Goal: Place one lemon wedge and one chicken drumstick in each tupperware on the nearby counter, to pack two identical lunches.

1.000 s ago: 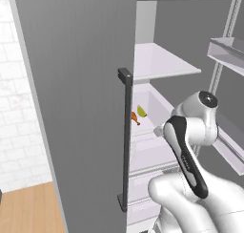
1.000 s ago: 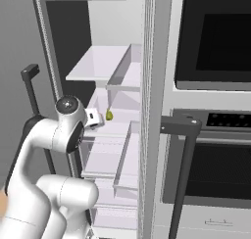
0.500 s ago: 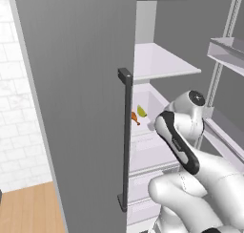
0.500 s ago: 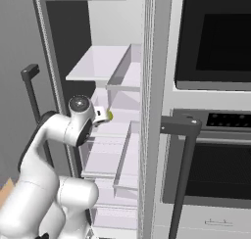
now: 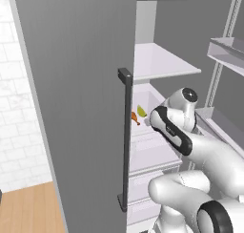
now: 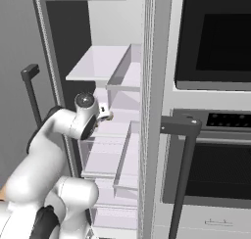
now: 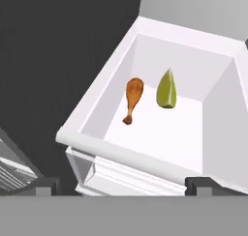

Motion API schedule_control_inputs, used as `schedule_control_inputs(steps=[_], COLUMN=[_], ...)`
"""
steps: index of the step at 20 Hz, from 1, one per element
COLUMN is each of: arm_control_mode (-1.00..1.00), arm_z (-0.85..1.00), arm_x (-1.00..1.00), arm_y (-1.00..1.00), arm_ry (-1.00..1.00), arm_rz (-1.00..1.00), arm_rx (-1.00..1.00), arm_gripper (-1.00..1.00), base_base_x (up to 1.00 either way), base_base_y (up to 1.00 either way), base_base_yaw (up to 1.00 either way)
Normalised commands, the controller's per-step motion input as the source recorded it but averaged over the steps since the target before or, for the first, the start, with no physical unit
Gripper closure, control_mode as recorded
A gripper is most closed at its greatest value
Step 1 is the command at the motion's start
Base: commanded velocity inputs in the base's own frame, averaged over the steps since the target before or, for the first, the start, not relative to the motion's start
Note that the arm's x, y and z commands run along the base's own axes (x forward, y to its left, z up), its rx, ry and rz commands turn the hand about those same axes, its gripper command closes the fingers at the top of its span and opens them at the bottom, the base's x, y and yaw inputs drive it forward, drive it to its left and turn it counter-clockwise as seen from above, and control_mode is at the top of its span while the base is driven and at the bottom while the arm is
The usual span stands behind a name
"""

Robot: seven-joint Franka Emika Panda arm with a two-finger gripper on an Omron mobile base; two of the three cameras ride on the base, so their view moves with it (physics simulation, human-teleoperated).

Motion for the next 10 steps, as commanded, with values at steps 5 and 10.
schedule_control_inputs(steps=[5, 10], arm_control_mode=[-1.0, -1.0], arm_z=[-0.03, -0.09], arm_x=[0.38, 0.44], arm_y=[-0.09, -0.08], arm_ry=[-0.01, -0.01], arm_rz=[-0.05, -0.05], arm_rx=[0.0, 0.0], arm_gripper=[-1.0, -1.0], base_base_x=[0.0, 0.0], base_base_y=[0.0, 0.0], base_base_yaw=[0.0, 0.0])
